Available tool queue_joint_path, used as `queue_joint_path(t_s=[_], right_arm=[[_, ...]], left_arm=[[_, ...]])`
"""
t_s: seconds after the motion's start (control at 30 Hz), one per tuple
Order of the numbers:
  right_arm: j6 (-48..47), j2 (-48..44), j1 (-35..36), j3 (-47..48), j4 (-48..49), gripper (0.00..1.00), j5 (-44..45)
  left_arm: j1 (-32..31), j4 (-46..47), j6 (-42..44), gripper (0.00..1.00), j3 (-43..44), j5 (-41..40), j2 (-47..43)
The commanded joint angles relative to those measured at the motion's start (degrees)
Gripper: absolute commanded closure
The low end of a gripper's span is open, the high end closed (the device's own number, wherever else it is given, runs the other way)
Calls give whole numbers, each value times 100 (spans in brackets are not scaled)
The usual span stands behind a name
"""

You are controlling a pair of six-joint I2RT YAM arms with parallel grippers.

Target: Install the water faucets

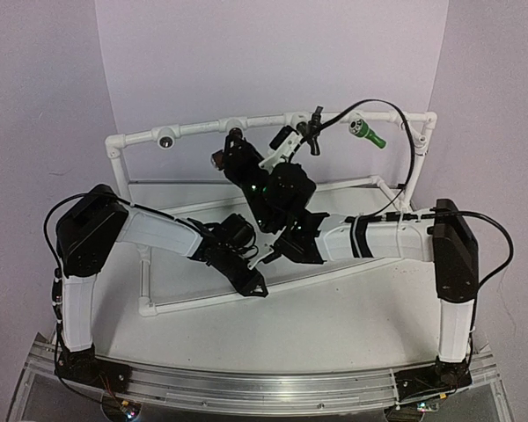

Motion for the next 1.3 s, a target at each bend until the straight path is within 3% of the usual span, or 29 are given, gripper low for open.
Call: queue_joint_path(t_s=[0.0,0.13,0.37,0.6,0.7,0.77,0.87,0.97,1.1,1.27], right_arm=[[-1094,-526,-80,-209,405,35,-810],[-1292,-760,-79,-441,121,11,-1078],[-1982,-1763,-27,-1465,-1002,5,-1296],[-4803,-2231,432,-1153,-3497,3,-736],[-6456,-2280,707,-982,-3983,3,-255],[-8137,-2182,905,-819,-4201,2,260],[-10560,-1921,1037,-682,-4070,2,998],[-12380,-1683,1039,-611,-3462,2,1366],[-13891,-1439,1041,-361,-2907,2,1494],[-14643,-1092,963,280,-2847,5,1314]], left_arm=[[65,-530,-696,100,-355,-501,914],[73,-536,-689,100,-346,-468,952],[74,-563,-688,100,-313,-371,905],[74,-581,-688,100,-278,-348,974],[75,-576,-682,100,-298,-343,923],[73,-577,-678,100,-283,-324,971],[73,-593,-680,100,-232,-255,1042],[74,-581,-679,100,-268,-244,957],[74,-594,-673,100,-262,-313,1010],[74,-590,-676,100,-298,-321,923]])
